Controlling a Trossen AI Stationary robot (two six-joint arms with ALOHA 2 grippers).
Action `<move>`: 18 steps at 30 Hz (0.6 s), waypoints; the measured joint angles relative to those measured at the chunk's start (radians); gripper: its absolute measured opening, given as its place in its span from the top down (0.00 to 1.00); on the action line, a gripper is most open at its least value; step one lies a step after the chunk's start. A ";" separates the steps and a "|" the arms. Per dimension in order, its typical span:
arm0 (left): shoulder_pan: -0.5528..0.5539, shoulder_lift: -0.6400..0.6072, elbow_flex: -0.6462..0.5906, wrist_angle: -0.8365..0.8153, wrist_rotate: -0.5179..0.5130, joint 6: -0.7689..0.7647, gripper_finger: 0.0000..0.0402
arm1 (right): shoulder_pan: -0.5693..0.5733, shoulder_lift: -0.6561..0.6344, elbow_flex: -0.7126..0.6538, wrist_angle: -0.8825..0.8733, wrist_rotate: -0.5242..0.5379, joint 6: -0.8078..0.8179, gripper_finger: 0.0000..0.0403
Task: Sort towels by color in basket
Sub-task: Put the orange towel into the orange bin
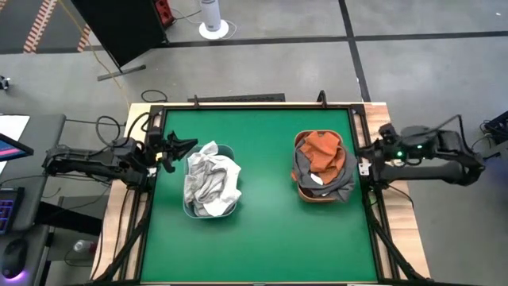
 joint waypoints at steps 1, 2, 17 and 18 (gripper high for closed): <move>0.000 0.000 0.000 -0.002 -0.006 -0.011 0.98 | 0.000 0.030 0.020 -0.055 0.000 -0.005 0.71; 0.000 0.000 0.000 -0.002 -0.009 -0.025 0.98 | 0.000 0.061 0.038 -0.114 0.000 -0.013 0.71; 0.000 0.000 0.001 0.016 -0.044 -0.146 0.98 | -0.014 0.255 0.067 -0.355 -0.036 -0.248 0.55; 0.000 0.000 0.001 0.019 -0.044 -0.144 0.98 | -0.014 0.254 0.067 -0.358 -0.036 -0.297 0.54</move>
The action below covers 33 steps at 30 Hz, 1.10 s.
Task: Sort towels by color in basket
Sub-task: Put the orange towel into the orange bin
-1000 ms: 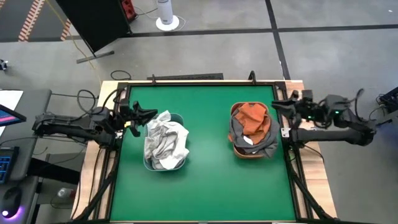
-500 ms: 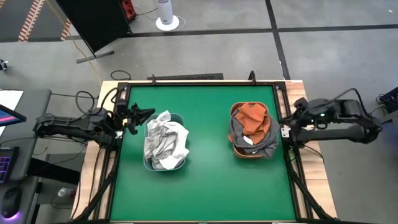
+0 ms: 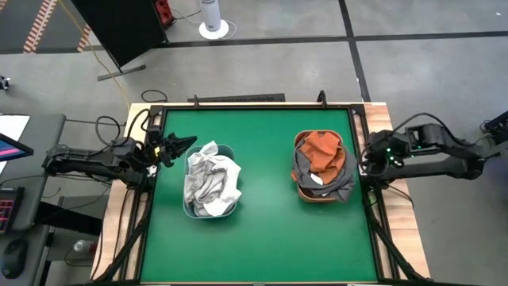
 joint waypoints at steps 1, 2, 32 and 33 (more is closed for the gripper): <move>0.000 0.000 0.000 0.004 -0.001 0.008 0.98 | 0.000 0.003 0.000 -0.003 0.000 -0.050 0.52; 0.001 0.000 0.000 0.012 -0.004 0.020 0.98 | 0.000 0.004 0.000 -0.002 0.001 -0.103 0.51; 0.001 0.057 0.165 -0.103 -0.069 0.322 0.98 | 0.002 0.094 -0.181 0.078 0.218 -0.573 0.45; 0.001 0.057 0.165 -0.103 -0.073 0.326 0.98 | 0.002 0.094 -0.181 0.103 0.219 -0.576 0.45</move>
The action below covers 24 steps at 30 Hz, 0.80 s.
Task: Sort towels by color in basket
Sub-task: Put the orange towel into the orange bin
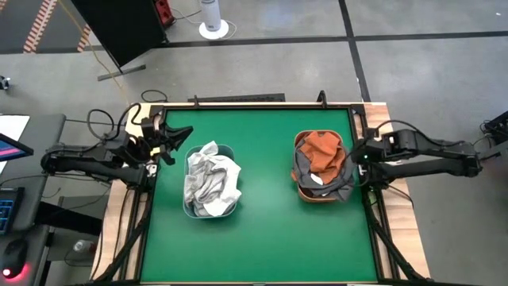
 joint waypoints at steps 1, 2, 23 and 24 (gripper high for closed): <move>0.000 0.000 0.000 0.000 -0.004 0.002 0.98 | 0.000 0.001 0.000 0.019 0.000 -0.001 0.45; 0.000 0.000 0.000 0.000 -0.006 0.002 0.98 | 0.000 0.003 0.000 0.036 0.000 -0.003 0.45; 0.000 0.000 0.000 0.001 -0.011 0.006 0.98 | -0.004 0.101 0.179 0.127 -0.027 0.045 0.90; 0.000 0.000 0.000 0.001 -0.011 0.006 0.98 | -0.004 0.113 0.198 0.151 -0.055 0.046 0.90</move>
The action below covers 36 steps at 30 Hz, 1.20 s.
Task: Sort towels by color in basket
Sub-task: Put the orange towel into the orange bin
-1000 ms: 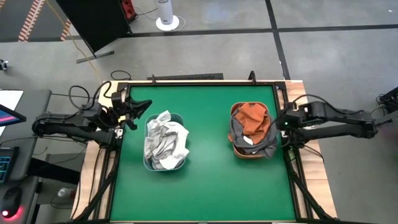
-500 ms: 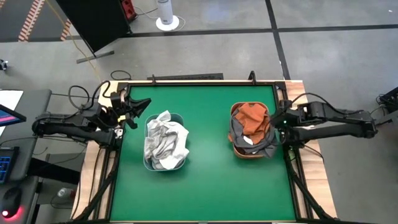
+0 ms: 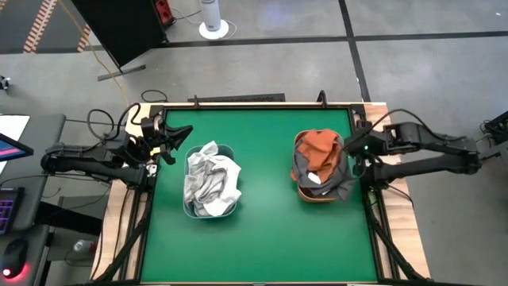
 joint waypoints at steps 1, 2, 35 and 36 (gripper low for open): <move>0.000 0.000 0.000 0.000 0.000 0.000 0.98 | 0.000 0.010 0.013 0.033 -0.036 0.004 0.91; 0.000 0.000 0.000 0.000 0.000 0.000 0.98 | 0.001 0.022 0.020 0.072 -0.076 0.013 0.92; 0.000 -0.005 0.000 -0.001 0.001 -0.007 0.98 | -0.119 0.471 0.044 -0.051 -0.130 0.220 0.68; 0.000 -0.005 0.000 -0.001 0.001 -0.007 0.98 | -0.119 0.471 0.073 -0.083 -0.130 0.220 0.65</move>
